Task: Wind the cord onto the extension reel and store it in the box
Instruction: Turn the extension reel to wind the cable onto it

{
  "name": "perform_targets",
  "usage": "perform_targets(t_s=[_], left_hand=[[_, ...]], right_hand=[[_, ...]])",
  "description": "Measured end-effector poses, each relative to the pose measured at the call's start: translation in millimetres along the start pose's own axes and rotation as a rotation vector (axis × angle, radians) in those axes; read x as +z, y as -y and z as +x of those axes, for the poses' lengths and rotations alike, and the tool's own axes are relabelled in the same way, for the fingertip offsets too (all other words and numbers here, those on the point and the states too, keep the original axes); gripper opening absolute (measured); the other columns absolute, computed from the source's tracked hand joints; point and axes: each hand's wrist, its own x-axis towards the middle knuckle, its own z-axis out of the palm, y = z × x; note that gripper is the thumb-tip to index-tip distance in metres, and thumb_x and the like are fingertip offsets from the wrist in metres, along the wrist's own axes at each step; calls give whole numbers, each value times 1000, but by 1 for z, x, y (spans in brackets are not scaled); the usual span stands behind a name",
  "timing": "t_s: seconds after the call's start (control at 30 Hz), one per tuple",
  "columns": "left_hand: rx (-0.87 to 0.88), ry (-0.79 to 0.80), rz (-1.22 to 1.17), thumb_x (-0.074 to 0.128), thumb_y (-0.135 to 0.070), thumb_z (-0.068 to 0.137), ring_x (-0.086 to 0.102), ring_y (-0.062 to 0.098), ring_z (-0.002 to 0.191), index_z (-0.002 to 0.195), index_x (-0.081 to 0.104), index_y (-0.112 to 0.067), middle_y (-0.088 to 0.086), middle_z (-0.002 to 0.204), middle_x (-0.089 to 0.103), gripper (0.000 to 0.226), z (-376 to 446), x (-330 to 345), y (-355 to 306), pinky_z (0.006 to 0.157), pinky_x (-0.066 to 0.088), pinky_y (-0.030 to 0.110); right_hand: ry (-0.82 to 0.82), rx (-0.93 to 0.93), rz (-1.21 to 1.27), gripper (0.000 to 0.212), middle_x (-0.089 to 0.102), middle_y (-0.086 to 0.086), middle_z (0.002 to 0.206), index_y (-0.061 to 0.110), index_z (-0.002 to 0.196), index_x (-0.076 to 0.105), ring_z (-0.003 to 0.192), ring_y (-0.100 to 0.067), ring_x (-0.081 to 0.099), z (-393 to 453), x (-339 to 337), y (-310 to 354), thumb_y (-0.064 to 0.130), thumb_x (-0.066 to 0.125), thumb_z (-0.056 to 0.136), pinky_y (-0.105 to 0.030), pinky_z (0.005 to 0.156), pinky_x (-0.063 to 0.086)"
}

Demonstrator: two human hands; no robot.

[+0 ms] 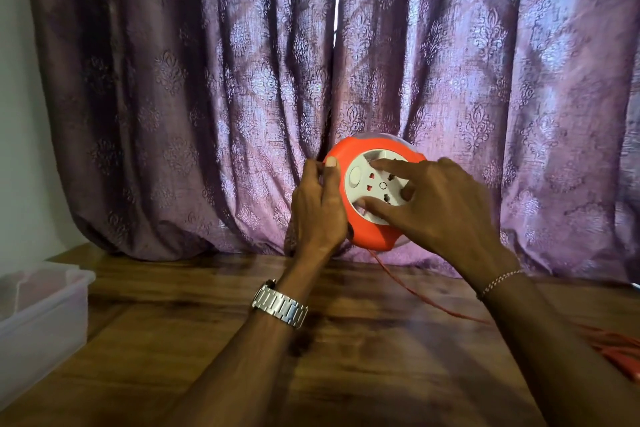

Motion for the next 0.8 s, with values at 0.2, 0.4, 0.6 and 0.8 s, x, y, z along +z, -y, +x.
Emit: perform_targets(t_s=[0.2, 0.4, 0.6, 0.8], left_hand=[[-40, 3, 13, 38, -52, 97, 57, 35, 72, 81, 48, -17, 5, 68, 59, 39, 1, -4, 6, 69, 49, 50], [-27, -12, 4, 38, -51, 96, 55, 34, 73, 83, 49, -14, 4, 69, 59, 41, 3, -5, 6, 71, 49, 51], [-9, 17, 1, 39, -52, 97, 61, 36, 78, 83, 50, -19, 1, 71, 61, 38, 1, -3, 3, 72, 51, 52], [27, 24, 9, 39, -53, 97, 61, 31, 73, 86, 54, -16, 4, 73, 65, 42, -1, -2, 2, 67, 50, 46]], right_hand=[[61, -283, 47, 29, 57, 1, 114, 33, 113, 65, 104, -24, 43, 4, -1, -5, 29, 66, 85, -32, 65, 44], [276, -380, -52, 68, 43, 4, 145, 42, 109, 70, 114, -28, 39, 4, -10, 2, -6, 68, 61, -26, 77, 31], [208, -365, -146, 57, 50, -1, 138, 50, 110, 67, 112, -30, 45, 4, -12, 3, 8, 68, 72, -38, 76, 44], [122, -196, -126, 58, 57, -4, 107, 60, 122, 52, 97, -28, 59, -1, -7, 0, 34, 65, 72, -34, 66, 43]])
